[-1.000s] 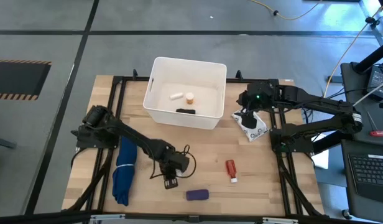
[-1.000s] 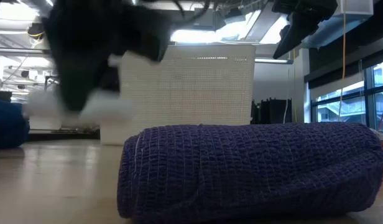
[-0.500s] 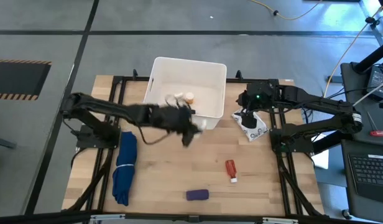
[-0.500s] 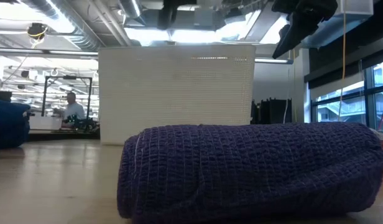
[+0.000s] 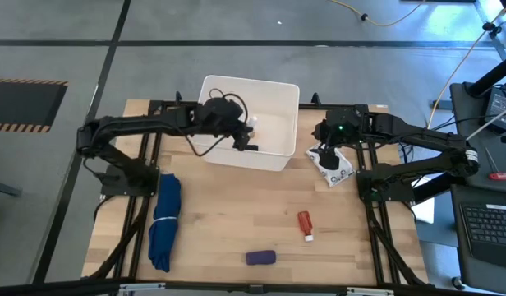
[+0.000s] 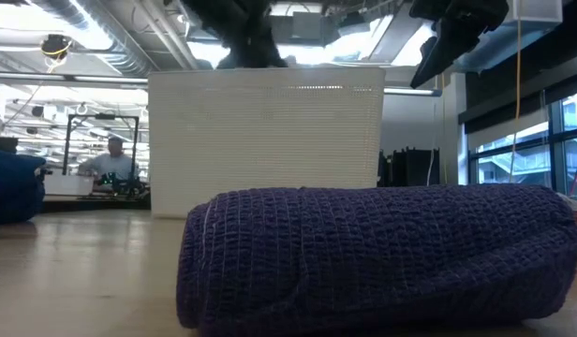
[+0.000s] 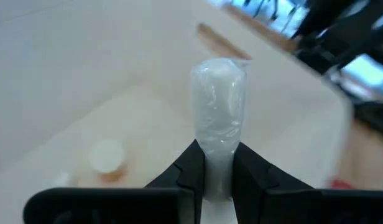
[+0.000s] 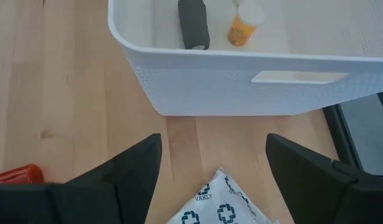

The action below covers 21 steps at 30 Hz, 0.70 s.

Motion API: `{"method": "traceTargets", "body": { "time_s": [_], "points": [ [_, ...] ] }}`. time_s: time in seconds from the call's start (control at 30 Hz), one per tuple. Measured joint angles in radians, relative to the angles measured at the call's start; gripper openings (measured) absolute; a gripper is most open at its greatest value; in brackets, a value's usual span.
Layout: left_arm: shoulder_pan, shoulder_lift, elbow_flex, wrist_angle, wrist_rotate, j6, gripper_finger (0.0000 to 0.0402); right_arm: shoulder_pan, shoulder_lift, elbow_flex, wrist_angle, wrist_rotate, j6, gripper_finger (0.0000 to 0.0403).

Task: Pick & place medical supplies in basket/bin
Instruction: Put the white rolled gauze into the white bin

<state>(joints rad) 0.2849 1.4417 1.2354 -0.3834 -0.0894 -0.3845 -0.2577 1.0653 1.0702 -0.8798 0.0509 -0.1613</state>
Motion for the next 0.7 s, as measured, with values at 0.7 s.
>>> {"method": "traceTargets", "body": {
  "time_s": [0.7],
  "points": [
    [0.219, 0.338, 0.0, -0.089, 0.058, 0.137, 0.0052, 0.0, 0.0, 0.0, 0.0, 0.0, 0.0, 0.0289]
  ]
}}
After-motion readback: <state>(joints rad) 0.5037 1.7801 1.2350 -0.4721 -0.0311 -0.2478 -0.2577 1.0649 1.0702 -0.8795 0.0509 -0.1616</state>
